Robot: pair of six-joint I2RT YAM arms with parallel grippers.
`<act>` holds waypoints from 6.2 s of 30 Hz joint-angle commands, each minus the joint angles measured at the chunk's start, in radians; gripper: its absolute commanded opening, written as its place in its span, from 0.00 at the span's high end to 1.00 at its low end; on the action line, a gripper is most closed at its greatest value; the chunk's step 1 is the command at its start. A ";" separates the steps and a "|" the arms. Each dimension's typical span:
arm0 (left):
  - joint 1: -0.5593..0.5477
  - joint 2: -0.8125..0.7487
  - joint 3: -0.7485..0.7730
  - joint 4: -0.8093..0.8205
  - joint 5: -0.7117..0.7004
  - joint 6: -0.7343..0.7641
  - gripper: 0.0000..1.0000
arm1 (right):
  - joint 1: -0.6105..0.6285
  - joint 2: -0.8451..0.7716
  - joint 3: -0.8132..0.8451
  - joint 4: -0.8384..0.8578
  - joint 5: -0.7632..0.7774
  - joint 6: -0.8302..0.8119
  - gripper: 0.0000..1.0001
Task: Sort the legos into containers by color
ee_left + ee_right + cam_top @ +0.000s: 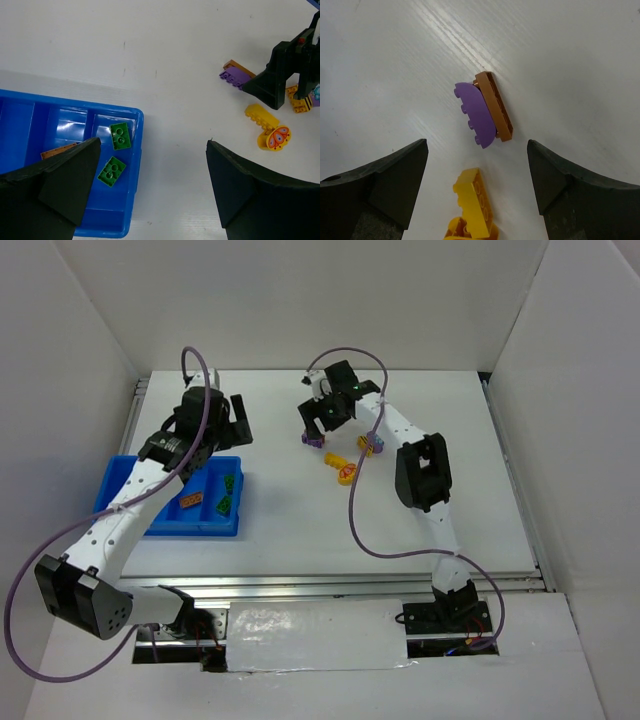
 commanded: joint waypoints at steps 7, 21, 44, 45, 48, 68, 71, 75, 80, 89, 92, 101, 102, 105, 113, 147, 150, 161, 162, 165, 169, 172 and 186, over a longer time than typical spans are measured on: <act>-0.011 -0.037 -0.023 0.024 0.037 0.038 0.00 | 0.024 0.114 0.136 -0.017 0.049 0.015 0.16; -0.018 0.004 -0.017 0.009 0.033 0.046 0.00 | 0.065 0.141 0.116 -0.004 0.178 0.044 0.47; 0.002 -0.051 0.008 0.024 0.164 -0.023 0.00 | 0.104 -0.470 -0.448 0.477 0.185 0.410 1.00; 0.006 -0.060 0.006 0.046 0.247 -0.027 0.00 | 0.128 -0.533 -0.604 0.534 0.182 0.441 1.00; 0.035 -0.074 -0.003 0.089 0.400 -0.041 0.00 | 0.196 -0.765 -0.841 0.700 0.216 0.487 1.00; 0.048 -0.376 -0.224 0.259 0.849 -0.248 0.05 | 0.581 -1.084 -1.093 0.825 0.653 0.567 1.00; 0.048 -0.375 -0.232 0.259 0.852 -0.244 0.06 | 0.613 -1.104 -1.107 0.863 0.641 0.567 1.00; 0.048 -0.359 -0.219 0.224 0.826 -0.218 0.08 | 0.661 -1.118 -1.111 0.886 0.662 0.564 1.00; 0.048 -0.342 -0.198 0.198 0.803 -0.189 0.11 | 0.696 -1.144 -1.162 0.978 0.632 0.566 1.00; 0.048 -0.327 -0.192 0.222 0.840 -0.178 0.23 | 0.708 -1.097 -1.084 0.920 0.666 0.550 1.00; 0.048 -0.321 -0.192 0.233 0.870 -0.178 0.24 | 0.708 -1.066 -1.055 0.897 0.667 0.549 1.00; 0.048 -0.316 -0.203 0.241 0.880 -0.176 0.34 | 0.708 -1.052 -1.042 0.888 0.669 0.555 1.00; 0.048 -0.316 -0.201 0.244 0.880 -0.175 0.38 | 0.710 -1.052 -1.042 0.888 0.669 0.555 1.00; 0.048 -0.315 -0.189 0.239 0.881 -0.173 0.50 | 0.708 -1.048 -1.049 0.889 0.673 0.555 1.00; 0.048 -0.292 -0.170 0.222 0.907 -0.149 1.00 | 0.707 -1.052 -1.071 0.907 0.603 0.549 0.43; 0.051 -0.413 -0.296 0.581 1.472 -0.096 1.00 | 0.292 -1.203 -1.259 1.340 -0.433 0.878 0.20; 0.051 -0.411 -0.293 0.569 1.464 -0.087 1.00 | 0.303 -1.183 -1.230 1.355 -0.437 0.883 0.22; 0.051 -0.407 -0.281 0.525 1.447 -0.069 1.00 | 0.322 -1.224 -1.272 1.377 -0.376 0.872 0.31; 0.051 -0.408 -0.284 0.526 1.446 -0.070 1.00 | 0.320 -1.235 -1.300 1.404 -0.367 0.877 0.31; 0.051 -0.414 -0.290 0.538 1.450 -0.077 1.00 | 0.320 -1.271 -1.331 1.425 -0.339 0.880 0.29; 0.051 -0.410 -0.288 0.549 1.464 -0.081 1.00 | 0.311 -1.314 -1.366 1.434 -0.315 0.889 0.26; 0.051 -0.414 -0.290 0.549 1.462 -0.086 1.00 | 0.306 -1.278 -1.340 1.457 -0.455 0.906 0.23; 0.051 -0.414 -0.305 0.604 1.482 -0.104 1.00 | 0.335 -1.175 -1.268 1.472 -0.531 0.944 0.37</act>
